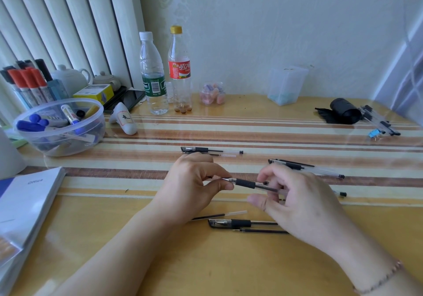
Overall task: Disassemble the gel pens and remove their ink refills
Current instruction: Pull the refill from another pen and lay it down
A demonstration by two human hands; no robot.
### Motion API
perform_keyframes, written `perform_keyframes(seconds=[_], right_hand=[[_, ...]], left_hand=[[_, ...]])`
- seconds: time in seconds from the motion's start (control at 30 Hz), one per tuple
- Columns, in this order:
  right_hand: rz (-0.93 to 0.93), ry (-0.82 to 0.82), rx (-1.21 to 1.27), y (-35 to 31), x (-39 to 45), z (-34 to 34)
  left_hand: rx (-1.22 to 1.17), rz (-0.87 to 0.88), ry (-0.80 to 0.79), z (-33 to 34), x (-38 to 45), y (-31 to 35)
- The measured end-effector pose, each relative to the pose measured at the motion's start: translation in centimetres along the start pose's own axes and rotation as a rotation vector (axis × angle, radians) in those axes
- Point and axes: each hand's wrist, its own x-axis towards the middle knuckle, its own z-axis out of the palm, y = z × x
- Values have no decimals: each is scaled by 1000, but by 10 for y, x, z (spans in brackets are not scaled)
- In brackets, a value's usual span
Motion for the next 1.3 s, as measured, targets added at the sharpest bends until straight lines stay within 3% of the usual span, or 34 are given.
perform_keyframes(seconds=[0.13,0.43,0.5,0.67,0.83,1.03,1.3], right_hand=[[-17,26,-39,2,0,1],[-6,-115,112,3,-6,1],[10,-125,103,3,-4,1],[45,-44,37,7,-1,-2],[55,42,69,8,-2,-2],[0,83,2,10,0,-2],[-57,72,21,9,1,2]], left_hand=[[-4,87,-1,-2,1,4],[162,309,-10,-7,0,6],[148,258,-59,-8,-1,6],[-52,-148,-282,-12,-6,2],[-37,-132,-331,-14,-6,-3],[-71,-224,-262,-13,-3,-1],[-121,-148,-242,-8,-4,8]])
